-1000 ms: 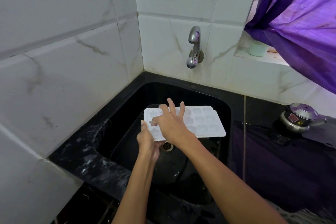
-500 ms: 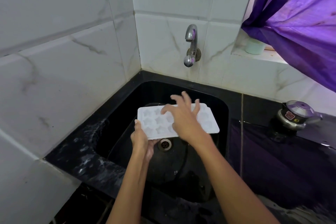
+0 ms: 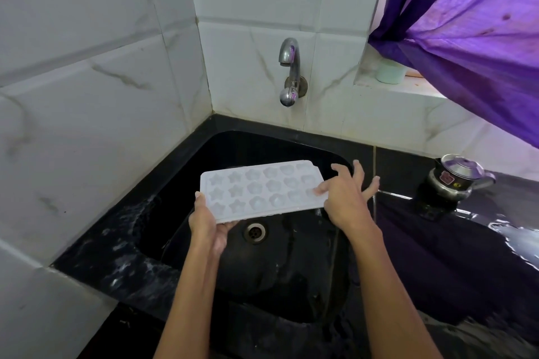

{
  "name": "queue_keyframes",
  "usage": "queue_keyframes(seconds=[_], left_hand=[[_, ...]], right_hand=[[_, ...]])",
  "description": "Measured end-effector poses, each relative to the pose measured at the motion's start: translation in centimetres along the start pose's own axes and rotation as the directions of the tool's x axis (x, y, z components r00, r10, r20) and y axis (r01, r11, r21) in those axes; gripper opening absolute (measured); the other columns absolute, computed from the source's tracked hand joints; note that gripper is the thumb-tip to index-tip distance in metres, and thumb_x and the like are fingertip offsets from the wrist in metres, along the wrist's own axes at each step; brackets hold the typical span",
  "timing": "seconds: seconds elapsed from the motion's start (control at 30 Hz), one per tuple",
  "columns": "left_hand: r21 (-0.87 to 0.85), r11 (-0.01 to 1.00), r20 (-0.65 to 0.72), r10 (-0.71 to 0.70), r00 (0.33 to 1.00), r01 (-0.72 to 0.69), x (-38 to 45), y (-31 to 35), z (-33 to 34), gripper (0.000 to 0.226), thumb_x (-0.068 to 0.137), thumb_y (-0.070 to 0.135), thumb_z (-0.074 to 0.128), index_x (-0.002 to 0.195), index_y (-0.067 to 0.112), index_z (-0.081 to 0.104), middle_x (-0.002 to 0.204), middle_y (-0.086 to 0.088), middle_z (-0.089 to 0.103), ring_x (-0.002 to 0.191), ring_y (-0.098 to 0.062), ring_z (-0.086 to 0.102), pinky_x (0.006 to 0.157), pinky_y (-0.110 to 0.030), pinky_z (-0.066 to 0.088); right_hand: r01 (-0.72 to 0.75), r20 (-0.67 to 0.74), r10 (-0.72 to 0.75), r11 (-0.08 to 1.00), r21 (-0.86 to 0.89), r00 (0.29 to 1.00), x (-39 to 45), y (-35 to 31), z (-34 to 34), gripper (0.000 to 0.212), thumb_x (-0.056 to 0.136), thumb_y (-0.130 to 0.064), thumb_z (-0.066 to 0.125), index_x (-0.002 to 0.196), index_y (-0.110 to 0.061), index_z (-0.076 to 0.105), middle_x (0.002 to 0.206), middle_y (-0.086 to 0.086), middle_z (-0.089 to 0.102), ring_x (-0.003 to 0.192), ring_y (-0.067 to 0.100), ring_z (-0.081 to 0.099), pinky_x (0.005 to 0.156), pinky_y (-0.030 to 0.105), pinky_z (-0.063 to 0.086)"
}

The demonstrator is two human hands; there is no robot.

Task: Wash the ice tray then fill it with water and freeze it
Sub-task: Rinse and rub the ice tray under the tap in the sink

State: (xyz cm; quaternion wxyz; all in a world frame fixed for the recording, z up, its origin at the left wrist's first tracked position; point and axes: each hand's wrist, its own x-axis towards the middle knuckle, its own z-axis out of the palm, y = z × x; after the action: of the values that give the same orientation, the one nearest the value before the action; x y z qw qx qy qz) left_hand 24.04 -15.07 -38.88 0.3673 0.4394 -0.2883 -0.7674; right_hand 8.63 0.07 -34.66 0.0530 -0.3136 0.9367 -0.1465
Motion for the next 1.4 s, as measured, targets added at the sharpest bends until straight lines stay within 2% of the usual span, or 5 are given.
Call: queue_keyframes(seconds=[0.3,0.47,0.93,1.07,1.4], left_hand=[[0.004,1.0,0.002,-0.006,1.0,0.006,0.0,-0.3,0.0,0.035,0.1,0.043,0.036,0.094,0.016,0.058,0.098,-0.01,0.068,0.089,-0.029,0.066,0.063,-0.044,0.053],[-0.003,1.0,-0.004,-0.003,1.0,0.003,-0.1,-0.3,0.1,0.034,0.1,0.043,0.036,0.094,0.017,0.057,0.098,-0.009,0.068,0.09,-0.029,0.066,0.067,-0.046,0.054],[-0.006,1.0,-0.002,-0.01,1.0,0.01,0.0,-0.6,0.3,0.033,0.1,0.042,0.036,0.094,0.017,0.056,0.097,-0.008,0.067,0.089,-0.027,0.066,0.066,-0.045,0.054],[-0.015,1.0,-0.006,-0.006,1.0,0.006,-0.1,-0.5,0.6,0.033,0.1,0.042,0.036,0.093,0.017,0.056,0.095,-0.008,0.068,0.088,-0.027,0.066,0.067,-0.046,0.054],[-0.015,1.0,-0.001,0.01,1.0,-0.01,-0.3,-0.3,1.0,0.031,0.1,0.042,0.036,0.091,0.018,0.055,0.093,-0.007,0.067,0.087,-0.027,0.066,0.067,-0.046,0.054]], right_hand=[[0.008,0.06,-0.009,1.0,0.011,0.998,-0.3,0.1,0.2,0.026,0.092,-0.007,0.059,0.106,-0.024,0.073,0.155,0.005,0.026,0.149,0.032,-0.013,0.112,0.064,-0.013],[0.024,0.03,-0.024,1.0,-0.001,0.999,-0.3,0.1,0.7,0.044,0.088,0.003,0.061,0.113,-0.032,0.069,0.156,0.007,0.024,0.148,0.033,-0.014,0.111,0.065,-0.014],[-0.003,0.042,0.003,1.0,0.008,0.999,-0.2,0.3,0.7,0.034,0.089,0.0,0.06,0.105,-0.027,0.073,0.154,0.006,0.027,0.148,0.034,-0.012,0.111,0.065,-0.015],[-0.003,0.03,0.003,1.0,0.017,1.0,-0.1,0.5,0.8,0.054,0.087,0.008,0.058,0.118,-0.035,0.067,0.155,0.006,0.026,0.149,0.033,-0.012,0.111,0.066,-0.014],[0.077,-0.057,-0.073,0.994,0.076,0.996,-0.2,-0.6,0.9,0.059,0.077,0.018,0.053,0.11,-0.03,0.062,0.151,0.003,0.027,0.149,0.029,-0.009,0.112,0.061,-0.015]])
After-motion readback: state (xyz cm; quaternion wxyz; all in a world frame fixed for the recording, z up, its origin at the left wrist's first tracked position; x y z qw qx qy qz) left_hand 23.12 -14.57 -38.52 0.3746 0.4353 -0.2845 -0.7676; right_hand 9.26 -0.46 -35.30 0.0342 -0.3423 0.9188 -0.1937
